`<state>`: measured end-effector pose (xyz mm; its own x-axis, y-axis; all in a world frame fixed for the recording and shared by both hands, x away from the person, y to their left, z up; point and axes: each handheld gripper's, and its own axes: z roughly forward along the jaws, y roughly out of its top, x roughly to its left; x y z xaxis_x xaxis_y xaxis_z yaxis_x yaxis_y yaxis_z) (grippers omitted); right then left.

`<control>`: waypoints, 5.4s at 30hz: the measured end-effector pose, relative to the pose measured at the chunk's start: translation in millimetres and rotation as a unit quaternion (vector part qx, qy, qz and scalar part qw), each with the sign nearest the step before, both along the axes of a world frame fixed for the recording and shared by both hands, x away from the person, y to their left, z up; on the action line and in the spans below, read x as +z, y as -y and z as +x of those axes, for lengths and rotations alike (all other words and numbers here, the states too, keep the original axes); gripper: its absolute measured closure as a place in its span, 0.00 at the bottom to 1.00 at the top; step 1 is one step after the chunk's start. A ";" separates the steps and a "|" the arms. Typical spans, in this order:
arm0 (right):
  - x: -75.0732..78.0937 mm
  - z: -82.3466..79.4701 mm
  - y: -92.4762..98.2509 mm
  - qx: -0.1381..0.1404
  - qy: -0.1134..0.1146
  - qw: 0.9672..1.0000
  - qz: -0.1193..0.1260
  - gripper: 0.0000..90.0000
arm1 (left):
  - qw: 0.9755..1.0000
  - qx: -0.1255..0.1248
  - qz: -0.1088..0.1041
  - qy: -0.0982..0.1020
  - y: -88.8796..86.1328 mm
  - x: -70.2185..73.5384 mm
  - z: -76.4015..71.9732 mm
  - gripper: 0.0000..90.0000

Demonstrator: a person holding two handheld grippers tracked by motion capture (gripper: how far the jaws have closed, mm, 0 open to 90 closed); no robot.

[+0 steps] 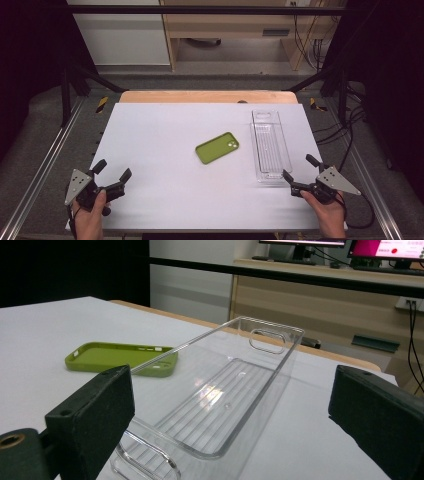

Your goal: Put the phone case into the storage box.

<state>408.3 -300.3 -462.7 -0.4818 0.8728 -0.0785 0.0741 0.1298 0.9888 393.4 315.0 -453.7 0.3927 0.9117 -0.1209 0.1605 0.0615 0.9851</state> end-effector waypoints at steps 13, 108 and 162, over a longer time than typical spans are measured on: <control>1.8 -2.8 3.6 -0.028 -0.004 1.000 0.012 0.06 | 0.994 -0.062 0.059 -0.063 60.3 4.7 18.3 0.02; -2.7 2.6 6.1 -0.033 -0.020 0.999 0.012 0.03 | 0.923 -0.216 0.235 -0.214 239.1 -4.4 158.3 1.00; -2.8 1.0 3.0 -0.028 -0.018 0.999 -0.002 0.03 | 0.907 -0.239 0.224 -0.266 164.8 -14.7 88.5 1.00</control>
<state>409.3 -303.3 -465.4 -0.4342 0.8984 -0.0655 0.1167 0.1281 0.9849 481.9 150.2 -468.4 0.7505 0.6574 -0.0681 0.5227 -0.5273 0.6700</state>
